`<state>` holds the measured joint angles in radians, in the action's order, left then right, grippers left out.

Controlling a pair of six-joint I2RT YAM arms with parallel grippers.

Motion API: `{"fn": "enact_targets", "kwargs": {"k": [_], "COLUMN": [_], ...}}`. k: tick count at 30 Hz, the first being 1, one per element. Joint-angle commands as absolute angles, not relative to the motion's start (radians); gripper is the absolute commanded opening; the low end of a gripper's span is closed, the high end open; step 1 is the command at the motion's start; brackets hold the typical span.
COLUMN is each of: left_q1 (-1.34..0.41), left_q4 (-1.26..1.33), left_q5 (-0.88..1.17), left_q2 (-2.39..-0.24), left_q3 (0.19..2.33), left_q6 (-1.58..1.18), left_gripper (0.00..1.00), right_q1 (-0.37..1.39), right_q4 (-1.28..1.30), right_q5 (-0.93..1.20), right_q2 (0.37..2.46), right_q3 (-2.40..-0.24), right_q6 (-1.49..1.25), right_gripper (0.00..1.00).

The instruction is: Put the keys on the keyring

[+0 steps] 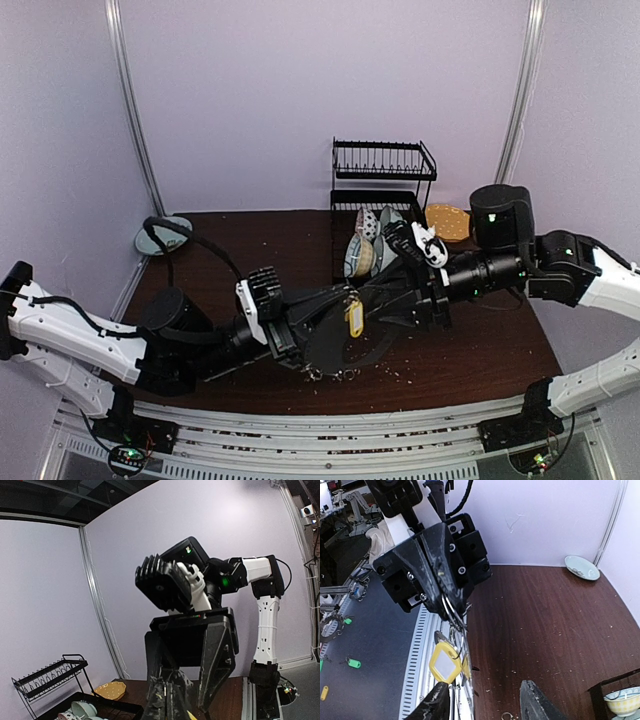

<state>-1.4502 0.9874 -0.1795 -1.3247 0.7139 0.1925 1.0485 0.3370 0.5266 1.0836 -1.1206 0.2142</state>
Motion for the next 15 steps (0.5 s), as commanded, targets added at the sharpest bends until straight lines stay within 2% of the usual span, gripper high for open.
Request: {"fn": "enact_targets", "kwargs": {"k": [1,4,6,10,15], "left_q1": [-1.453,-1.453,-1.453,-1.453,-1.453], "left_q4": [1.012,1.001,1.001,1.006,1.031], "left_q5": [-0.189,-0.188,-0.188,-0.186,-0.185], "left_q2": [-1.298,-1.293,-1.287,-1.280,-1.281], "left_q3": [0.713,0.715,0.713,0.712,0.700], "left_q6": [0.195,0.195,0.195,0.202,0.202], "left_gripper": [0.00,0.00,0.00,0.00,0.00], "right_q1": [1.044,1.046,1.044,1.045,1.045], "right_q4": [0.415,0.414,0.414,0.413,0.404], "right_q5": [0.458,0.464,0.479,0.508,0.539], "right_q2": [1.057,1.074,1.094,1.120,1.131], "right_q3": [-1.200,-1.218,-1.226,-1.225,-1.209], "right_q6": [0.270,0.277,0.276,0.277,0.267], "right_gripper": [0.52,0.47,0.35,0.30,0.00]}}
